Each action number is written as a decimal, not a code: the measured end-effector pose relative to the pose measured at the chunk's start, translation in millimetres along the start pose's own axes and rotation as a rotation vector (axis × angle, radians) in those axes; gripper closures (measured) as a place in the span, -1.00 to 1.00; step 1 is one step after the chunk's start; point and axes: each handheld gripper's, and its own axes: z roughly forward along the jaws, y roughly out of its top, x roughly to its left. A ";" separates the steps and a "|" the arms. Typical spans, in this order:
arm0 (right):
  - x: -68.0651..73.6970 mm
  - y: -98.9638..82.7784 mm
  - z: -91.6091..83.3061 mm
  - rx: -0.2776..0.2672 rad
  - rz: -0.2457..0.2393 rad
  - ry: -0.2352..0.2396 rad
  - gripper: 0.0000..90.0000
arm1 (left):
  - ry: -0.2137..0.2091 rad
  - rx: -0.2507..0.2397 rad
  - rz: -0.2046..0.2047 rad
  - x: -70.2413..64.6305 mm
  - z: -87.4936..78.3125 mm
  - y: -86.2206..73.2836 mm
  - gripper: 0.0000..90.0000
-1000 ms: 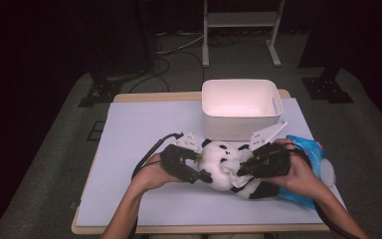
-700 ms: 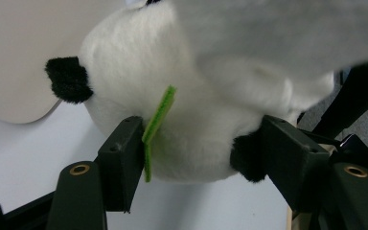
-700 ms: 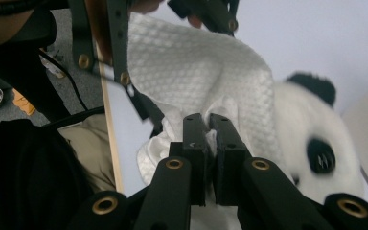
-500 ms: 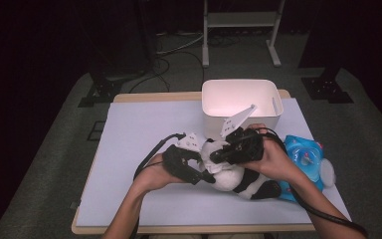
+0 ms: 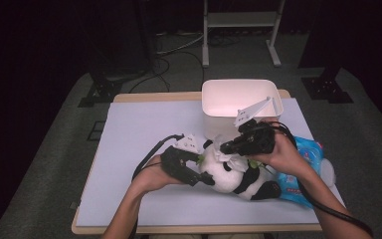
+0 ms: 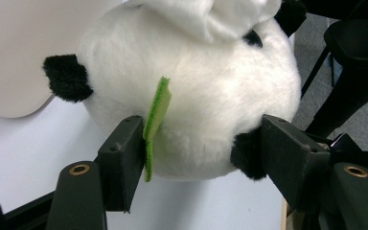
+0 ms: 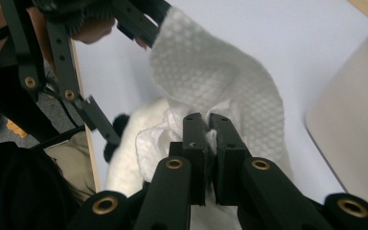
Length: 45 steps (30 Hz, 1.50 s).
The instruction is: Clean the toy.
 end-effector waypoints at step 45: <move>-12.5 -55.5 -10.5 0.062 0.095 -0.013 0.89 | 0.029 0.016 -0.096 32.0 10.4 -25.2 -0.29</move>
